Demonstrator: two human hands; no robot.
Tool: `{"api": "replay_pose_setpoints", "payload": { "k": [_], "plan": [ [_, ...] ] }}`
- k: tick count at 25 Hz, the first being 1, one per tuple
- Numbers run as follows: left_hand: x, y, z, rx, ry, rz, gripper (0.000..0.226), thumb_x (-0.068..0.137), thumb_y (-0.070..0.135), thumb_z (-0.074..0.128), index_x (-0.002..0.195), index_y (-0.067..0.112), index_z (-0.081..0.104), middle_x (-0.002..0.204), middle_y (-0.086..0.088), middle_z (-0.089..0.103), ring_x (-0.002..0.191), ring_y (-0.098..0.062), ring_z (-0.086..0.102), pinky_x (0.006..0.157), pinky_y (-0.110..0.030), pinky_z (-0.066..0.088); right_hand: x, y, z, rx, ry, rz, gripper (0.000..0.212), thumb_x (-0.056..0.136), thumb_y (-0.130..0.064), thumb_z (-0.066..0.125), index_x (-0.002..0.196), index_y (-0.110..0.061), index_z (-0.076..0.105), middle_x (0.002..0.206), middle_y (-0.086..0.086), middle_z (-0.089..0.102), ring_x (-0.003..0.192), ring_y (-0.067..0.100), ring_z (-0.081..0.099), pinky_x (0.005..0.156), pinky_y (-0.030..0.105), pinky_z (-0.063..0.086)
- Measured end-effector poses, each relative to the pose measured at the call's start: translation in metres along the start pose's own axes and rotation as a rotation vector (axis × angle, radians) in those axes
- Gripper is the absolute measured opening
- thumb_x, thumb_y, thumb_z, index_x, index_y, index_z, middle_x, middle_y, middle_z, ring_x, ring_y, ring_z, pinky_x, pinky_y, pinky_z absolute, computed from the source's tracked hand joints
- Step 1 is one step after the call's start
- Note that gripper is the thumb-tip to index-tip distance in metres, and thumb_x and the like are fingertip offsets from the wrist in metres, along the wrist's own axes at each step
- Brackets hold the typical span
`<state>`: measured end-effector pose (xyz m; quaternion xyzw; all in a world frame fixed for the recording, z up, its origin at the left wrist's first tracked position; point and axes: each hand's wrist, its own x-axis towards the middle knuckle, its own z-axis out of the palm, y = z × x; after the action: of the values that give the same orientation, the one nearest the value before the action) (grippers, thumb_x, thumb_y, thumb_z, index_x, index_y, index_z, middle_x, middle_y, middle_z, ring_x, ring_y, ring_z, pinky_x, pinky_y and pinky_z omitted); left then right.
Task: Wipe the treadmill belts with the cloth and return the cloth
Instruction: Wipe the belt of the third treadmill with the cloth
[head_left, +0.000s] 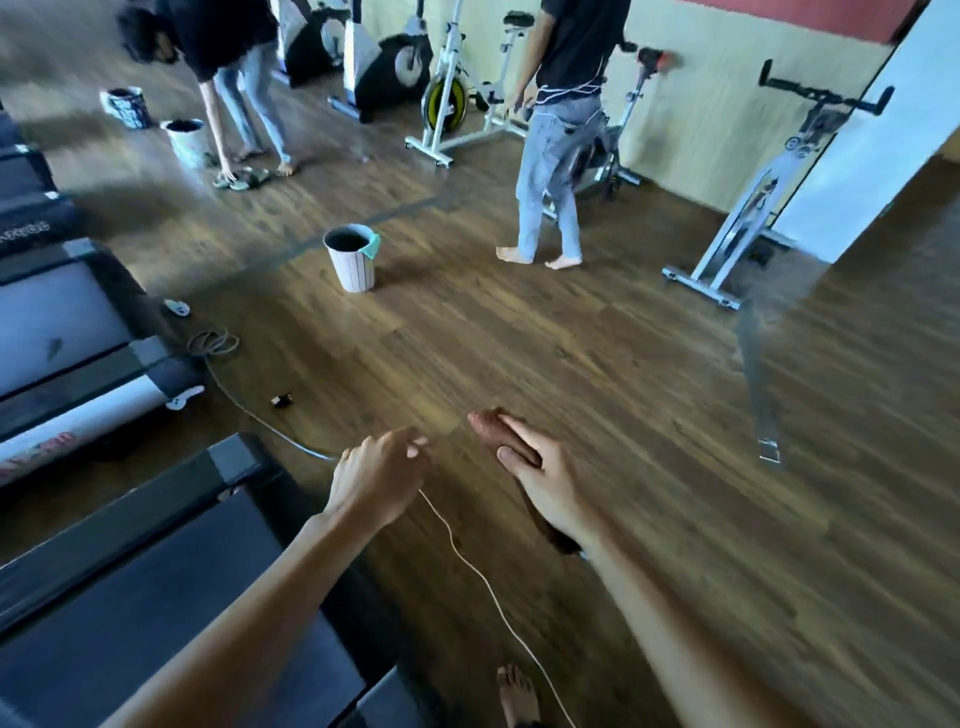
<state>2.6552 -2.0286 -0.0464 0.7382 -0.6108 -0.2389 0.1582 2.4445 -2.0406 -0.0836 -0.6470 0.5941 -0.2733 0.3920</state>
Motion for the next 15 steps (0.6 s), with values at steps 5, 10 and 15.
{"api": "replay_pose_setpoints", "payload": {
  "k": [5, 10, 15],
  "plan": [
    [0.068, 0.039, -0.008, 0.019, 0.081, -0.110, 0.026, 0.093, 0.040, 0.048, 0.112, 0.038, 0.064, 0.112, 0.013, 0.069, 0.106, -0.017, 0.063, 0.086, -0.032, 0.046, 0.105, -0.017, -0.046, 0.119, -0.123, -0.093, 0.050, 0.084, -0.044, 0.059, 0.133, -0.031, 0.058, 0.134, -0.011, 0.059, 0.125, 0.004, 0.053, 0.111, 0.032, 0.038],
    [0.136, 0.023, -0.025, 0.038, 0.147, -0.214, 0.027, 0.093, 0.040, 0.048, 0.115, 0.038, 0.064, 0.113, 0.012, 0.069, 0.105, -0.019, 0.063, 0.082, -0.031, 0.045, 0.203, -0.034, -0.036, 0.153, -0.242, -0.154, 0.042, 0.091, -0.008, 0.062, 0.132, -0.009, 0.057, 0.133, 0.003, 0.058, 0.122, 0.010, 0.053, 0.110, 0.021, 0.034],
    [0.213, -0.014, -0.056, 0.033, 0.218, -0.288, 0.022, 0.090, 0.038, 0.049, 0.103, 0.033, 0.066, 0.106, 0.009, 0.070, 0.097, -0.022, 0.066, 0.069, -0.029, 0.040, 0.307, -0.067, -0.006, 0.084, -0.318, -0.237, 0.040, 0.091, -0.005, 0.064, 0.131, -0.009, 0.059, 0.128, 0.001, 0.057, 0.119, 0.010, 0.051, 0.100, 0.006, 0.031]
  ]
}}
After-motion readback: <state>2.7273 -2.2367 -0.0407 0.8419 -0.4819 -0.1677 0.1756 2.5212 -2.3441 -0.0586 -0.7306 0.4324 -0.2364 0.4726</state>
